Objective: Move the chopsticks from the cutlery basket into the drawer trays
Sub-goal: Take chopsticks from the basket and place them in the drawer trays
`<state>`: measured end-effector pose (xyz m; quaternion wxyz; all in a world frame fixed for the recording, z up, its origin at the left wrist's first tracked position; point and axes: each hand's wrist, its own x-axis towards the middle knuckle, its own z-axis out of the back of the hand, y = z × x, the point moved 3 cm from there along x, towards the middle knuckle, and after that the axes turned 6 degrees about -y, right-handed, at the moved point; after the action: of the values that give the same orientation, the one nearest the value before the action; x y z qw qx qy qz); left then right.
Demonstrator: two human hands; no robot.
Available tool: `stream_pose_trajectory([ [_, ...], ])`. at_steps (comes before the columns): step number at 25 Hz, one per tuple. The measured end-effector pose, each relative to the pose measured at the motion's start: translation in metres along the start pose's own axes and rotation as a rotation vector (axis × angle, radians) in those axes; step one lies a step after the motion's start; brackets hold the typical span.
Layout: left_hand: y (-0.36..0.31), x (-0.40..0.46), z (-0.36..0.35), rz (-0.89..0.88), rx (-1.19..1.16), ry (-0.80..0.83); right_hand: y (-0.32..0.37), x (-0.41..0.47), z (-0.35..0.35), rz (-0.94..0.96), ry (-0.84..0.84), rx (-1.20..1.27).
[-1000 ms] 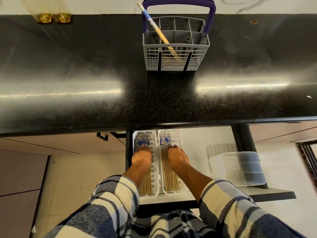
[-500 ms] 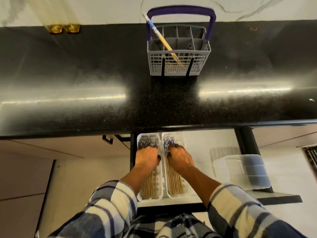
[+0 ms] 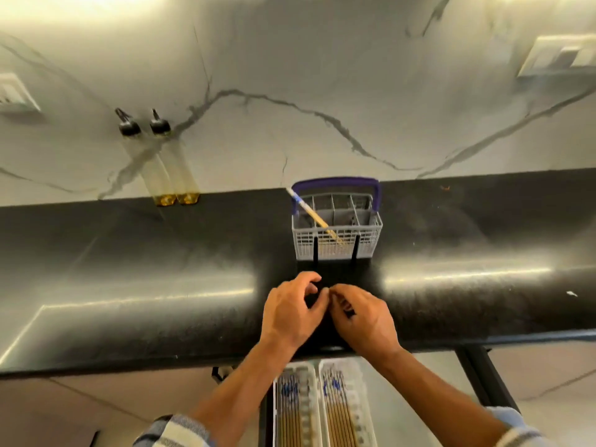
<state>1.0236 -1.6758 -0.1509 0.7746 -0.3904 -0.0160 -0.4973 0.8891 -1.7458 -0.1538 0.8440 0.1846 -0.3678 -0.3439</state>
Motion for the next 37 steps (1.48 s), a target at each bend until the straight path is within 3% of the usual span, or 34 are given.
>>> stream_pose_trajectory([
  [3,-0.02,0.055,0.025,0.014,-0.076,-0.112,0.017,0.056,0.016,0.033,-0.162,0.042],
  [9,-0.047,0.127,0.055,0.137,-0.102,-0.13,0.026,0.137,0.019,-0.05,-0.153,0.135],
  [14,-0.007,0.161,0.019,0.742,-0.396,0.032,0.002,0.179,-0.004,-0.215,0.067,0.091],
  [20,0.026,0.162,-0.038,0.968,-0.65,0.108,-0.029,0.206,-0.048,-0.254,0.388,-0.053],
  [25,0.024,0.168,-0.054,0.983,-0.74,0.068,-0.044,0.213,-0.078,-0.215,0.539,-0.137],
  [33,0.035,0.176,-0.059,0.958,-0.717,0.05,-0.062,0.215,-0.076,-0.223,0.424,-0.053],
  [37,0.03,0.182,-0.053,0.843,-0.697,0.027,-0.055,0.217,-0.067,-0.223,0.374,0.035],
])
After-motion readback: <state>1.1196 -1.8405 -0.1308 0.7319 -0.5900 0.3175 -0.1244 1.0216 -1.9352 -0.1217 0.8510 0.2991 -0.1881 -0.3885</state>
